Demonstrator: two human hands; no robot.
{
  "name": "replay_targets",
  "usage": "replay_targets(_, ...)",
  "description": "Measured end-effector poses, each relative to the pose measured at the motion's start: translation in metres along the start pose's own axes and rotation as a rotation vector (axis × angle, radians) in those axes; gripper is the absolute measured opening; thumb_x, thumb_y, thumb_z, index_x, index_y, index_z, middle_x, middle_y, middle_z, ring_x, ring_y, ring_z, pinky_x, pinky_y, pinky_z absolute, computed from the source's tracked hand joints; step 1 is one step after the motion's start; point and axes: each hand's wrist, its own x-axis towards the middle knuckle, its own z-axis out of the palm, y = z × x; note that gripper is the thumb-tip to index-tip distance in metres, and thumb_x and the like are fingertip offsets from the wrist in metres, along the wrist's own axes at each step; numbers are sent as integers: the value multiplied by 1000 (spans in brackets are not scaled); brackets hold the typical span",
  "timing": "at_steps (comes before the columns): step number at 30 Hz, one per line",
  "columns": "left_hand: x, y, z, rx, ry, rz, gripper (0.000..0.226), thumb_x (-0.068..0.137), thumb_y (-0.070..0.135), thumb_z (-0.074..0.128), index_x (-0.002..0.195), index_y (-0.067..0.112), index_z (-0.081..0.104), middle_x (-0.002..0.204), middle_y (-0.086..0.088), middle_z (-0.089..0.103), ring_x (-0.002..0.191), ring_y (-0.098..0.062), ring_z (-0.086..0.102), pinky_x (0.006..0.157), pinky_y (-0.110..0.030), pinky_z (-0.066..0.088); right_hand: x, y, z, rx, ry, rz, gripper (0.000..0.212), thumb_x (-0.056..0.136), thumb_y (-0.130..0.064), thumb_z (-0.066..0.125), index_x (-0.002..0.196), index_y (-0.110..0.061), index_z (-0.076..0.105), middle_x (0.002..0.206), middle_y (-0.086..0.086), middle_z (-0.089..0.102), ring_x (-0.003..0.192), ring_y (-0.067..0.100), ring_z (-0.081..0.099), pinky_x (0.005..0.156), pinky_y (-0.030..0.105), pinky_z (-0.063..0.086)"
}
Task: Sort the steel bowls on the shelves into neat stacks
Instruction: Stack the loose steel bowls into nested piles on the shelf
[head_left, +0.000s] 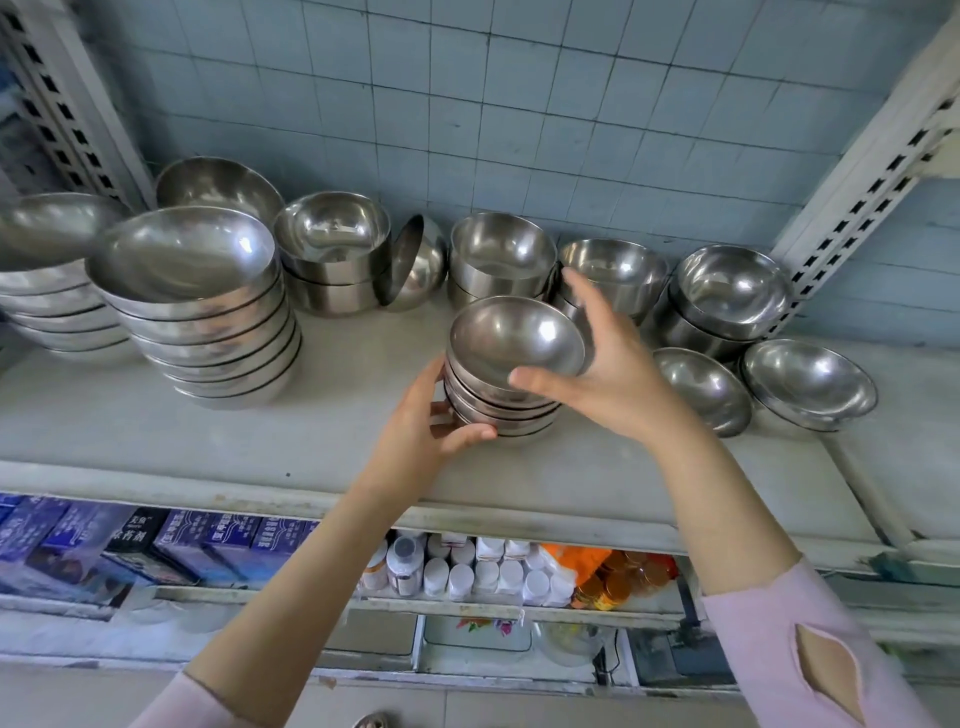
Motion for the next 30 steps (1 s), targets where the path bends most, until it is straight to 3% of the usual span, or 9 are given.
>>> replay_targets(4,1,-2,-1,2,3,4,82,72,25,82,142,25,38,124,13,57,105,-7,61,79,-6,48,-16,56,-36,-48,264,205,111,64,-63,79,156,-32,25,160,-7,31,146,14,29,118,38,28)
replay_targets(8,1,-2,-1,2,11,10,83,68,32,80,139,27,39,122,14,57,100,-1,61,79,-8,48,-40,104,-52,-93,276,383,109,67,-54,84,155,-22,29,160,3,31,147,24,29,118,44,30)
replay_targets(13,1,-2,-2,25,13,20,86,65,45,81,139,29,40,129,8,57,102,-8,64,89,-29,50,-50,112,-47,-89,304,294,93,69,-43,87,147,-20,42,147,2,44,137,20,39,107,29,32)
replay_targets(17,1,-1,-1,26,25,14,85,63,42,77,139,27,40,131,6,56,102,-8,64,88,-28,50,-54,113,-43,-54,317,219,91,68,-41,88,145,-21,44,135,-9,46,124,5,39,105,24,31)
replay_targets(22,0,2,0,37,39,11,79,64,40,77,134,29,42,132,4,56,102,-6,63,81,-16,47,-41,121,-42,-52,178,303,119,62,-49,90,157,-24,23,160,-2,31,147,17,28,118,36,27)
replay_targets(26,0,0,0,39,39,12,81,66,40,80,136,28,42,132,5,56,103,-7,63,84,-20,49,-38,119,-44,-32,199,308,122,55,-51,92,155,-24,28,156,-1,39,143,20,35,116,40,33)
replay_targets(30,-1,-2,-1,71,40,12,79,65,46,81,133,37,41,133,7,56,106,-11,63,85,-23,48,-39,92,-56,126,252,246,113,55,-52,91,151,-31,35,151,-11,41,138,11,39,111,33,36)
